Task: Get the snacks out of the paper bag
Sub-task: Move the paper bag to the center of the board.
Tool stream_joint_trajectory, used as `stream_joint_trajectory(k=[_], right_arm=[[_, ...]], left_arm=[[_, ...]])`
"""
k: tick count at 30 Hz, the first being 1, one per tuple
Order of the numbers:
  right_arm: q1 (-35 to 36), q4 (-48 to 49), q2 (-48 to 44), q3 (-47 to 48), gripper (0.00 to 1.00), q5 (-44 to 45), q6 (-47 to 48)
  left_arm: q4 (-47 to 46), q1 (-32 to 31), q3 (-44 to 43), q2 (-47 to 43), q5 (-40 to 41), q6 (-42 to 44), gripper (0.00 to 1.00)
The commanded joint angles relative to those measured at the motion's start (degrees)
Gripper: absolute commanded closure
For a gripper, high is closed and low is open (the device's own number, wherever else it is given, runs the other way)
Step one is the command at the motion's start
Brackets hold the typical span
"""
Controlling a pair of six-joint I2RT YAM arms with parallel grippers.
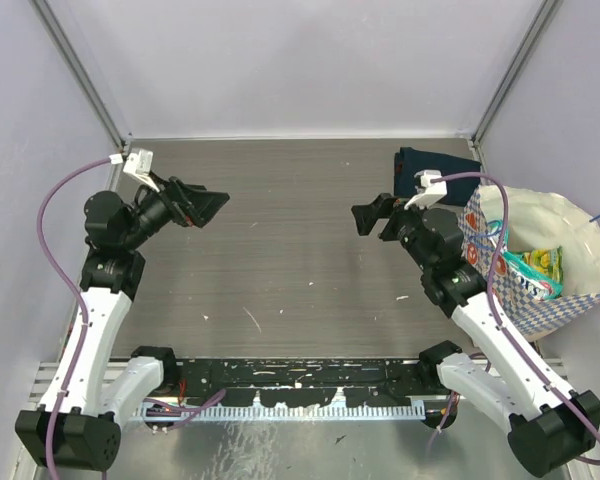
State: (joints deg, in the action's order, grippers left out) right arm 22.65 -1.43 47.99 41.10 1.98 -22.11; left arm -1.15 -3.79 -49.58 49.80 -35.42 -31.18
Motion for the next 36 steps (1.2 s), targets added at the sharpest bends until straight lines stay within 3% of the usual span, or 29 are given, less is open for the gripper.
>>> stream_joint_trajectory(k=[1,6,8,11,15,20,25,29,32,36], right_arm=[[-0.63,0.73,-1.24,4.28,0.01,-4.89,-2.12],[0.21,-2.5,3.21,10.78,0.0,-9.12,0.51],[3.8,-7.75,7.9,16.57,0.0,-5.56,2.74],[14.71,-11.23,13.61,24.68,0.0,6.89,7.97],[22.96,-16.84,19.76,37.86,0.0,20.05,12.68],[24.66,-23.99,19.89,50.3,0.0,33.97,20.24],[20.23,-36.39,16.76,59.23,0.0,47.05,16.28],[8.54,-45.89,15.0,64.08,0.0,53.94,11.18],[3.06,-47.53,14.49,64.39,0.0,58.44,12.36],[-7.25,-50.79,18.48,66.31,0.0,50.04,9.61]], left_arm=[[-10.13,-0.6,-5.0,0.98,-16.41,-3.89,0.02],[-13.5,-1.95,-4.84,-1.21,-27.71,0.55,0.02],[-14.47,-2.7,-4.57,-1.47,-30.28,1.04,0.02],[-18.54,-4.16,-3.78,-1.02,-31.8,-0.2,0.02],[-15.97,-4.67,-6.48,1.47,-28.5,-0.18,0.02],[-14.94,-4.96,-7.14,5.15,-12.08,-6.82,0.02],[-14.23,-6.38,-8.42,11.9,-6.8,-12.59,0.02],[-8.26,-10.52,-11.22,14.56,-0.78,-8.44,0.02],[-4.37,-14.45,-13.7,16.5,3.14,-5.03,0.02],[-3.94,-18.37,-15.02,19.44,4.98,-3.64,0.02]])
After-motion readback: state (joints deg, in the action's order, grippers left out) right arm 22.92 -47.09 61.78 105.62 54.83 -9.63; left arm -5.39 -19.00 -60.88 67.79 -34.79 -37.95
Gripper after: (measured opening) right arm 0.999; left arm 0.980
